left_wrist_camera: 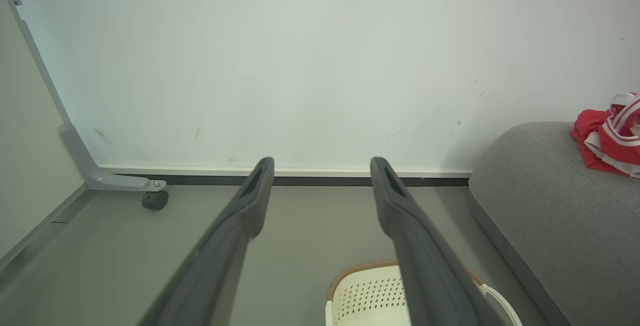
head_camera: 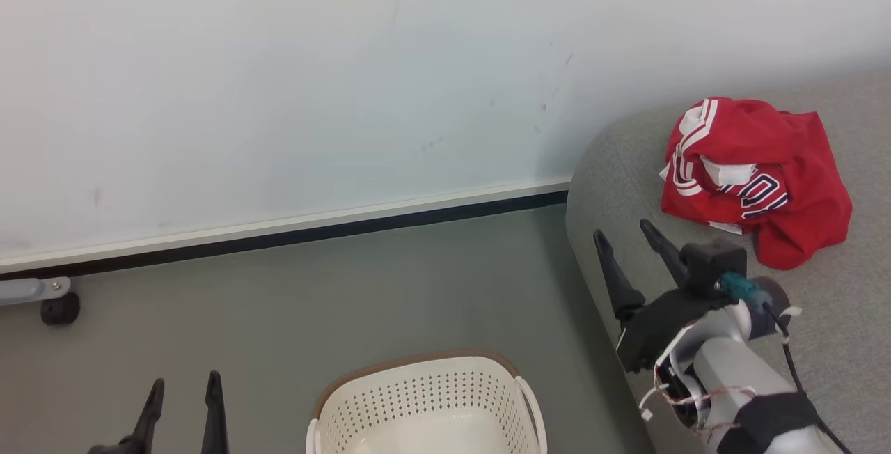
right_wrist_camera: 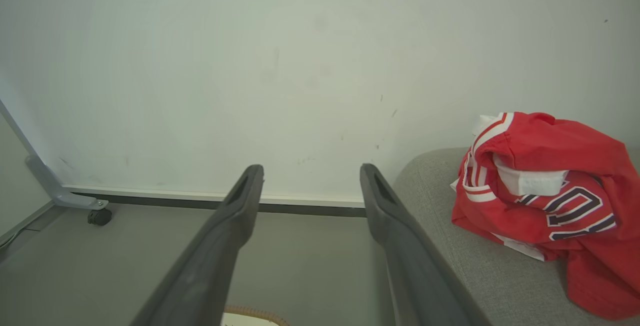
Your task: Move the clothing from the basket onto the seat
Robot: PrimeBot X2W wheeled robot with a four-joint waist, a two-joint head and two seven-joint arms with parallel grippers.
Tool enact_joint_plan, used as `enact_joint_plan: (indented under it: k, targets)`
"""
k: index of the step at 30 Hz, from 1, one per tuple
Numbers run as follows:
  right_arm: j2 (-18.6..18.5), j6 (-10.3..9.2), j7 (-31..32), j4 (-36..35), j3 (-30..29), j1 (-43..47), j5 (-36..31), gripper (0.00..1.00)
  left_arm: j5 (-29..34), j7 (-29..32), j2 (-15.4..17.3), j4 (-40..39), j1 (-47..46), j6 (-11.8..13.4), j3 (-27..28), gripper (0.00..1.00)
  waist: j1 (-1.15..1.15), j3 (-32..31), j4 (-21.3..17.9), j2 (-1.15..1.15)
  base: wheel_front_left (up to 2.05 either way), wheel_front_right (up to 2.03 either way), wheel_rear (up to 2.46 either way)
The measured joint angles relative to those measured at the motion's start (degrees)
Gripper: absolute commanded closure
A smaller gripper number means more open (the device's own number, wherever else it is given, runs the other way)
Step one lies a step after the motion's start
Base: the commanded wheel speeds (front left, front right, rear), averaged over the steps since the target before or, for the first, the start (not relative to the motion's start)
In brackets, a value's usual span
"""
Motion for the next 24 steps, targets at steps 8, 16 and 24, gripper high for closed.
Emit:
enact_joint_plan:
  k: [8,16,24]
  targets:
    - [-1.1,-3.63,0.0,-10.0,-1.1,9.5,-1.2,0.00,0.0,-0.2,-0.6,-2.6,4.5,0.7,2.1,0.00,0.01,-0.7,0.5,0.01,0.00,0.00,0.00]
    - [-1.9,-6.25,0.0,-19.3,-2.3,17.0,-1.7,0.00,0.1,-0.5,-1.0,-4.9,7.5,0.8,3.9,0.00,0.00,-0.6,1.0,0.01,0.00,0.00,0.00]
    - [-2.6,-7.72,0.0,-26.8,-3.8,23.4,-2.2,0.00,1.2,-0.5,-1.4,-6.6,7.6,1.0,4.2,0.00,0.01,0.0,2.1,0.01,0.00,0.00,0.00]
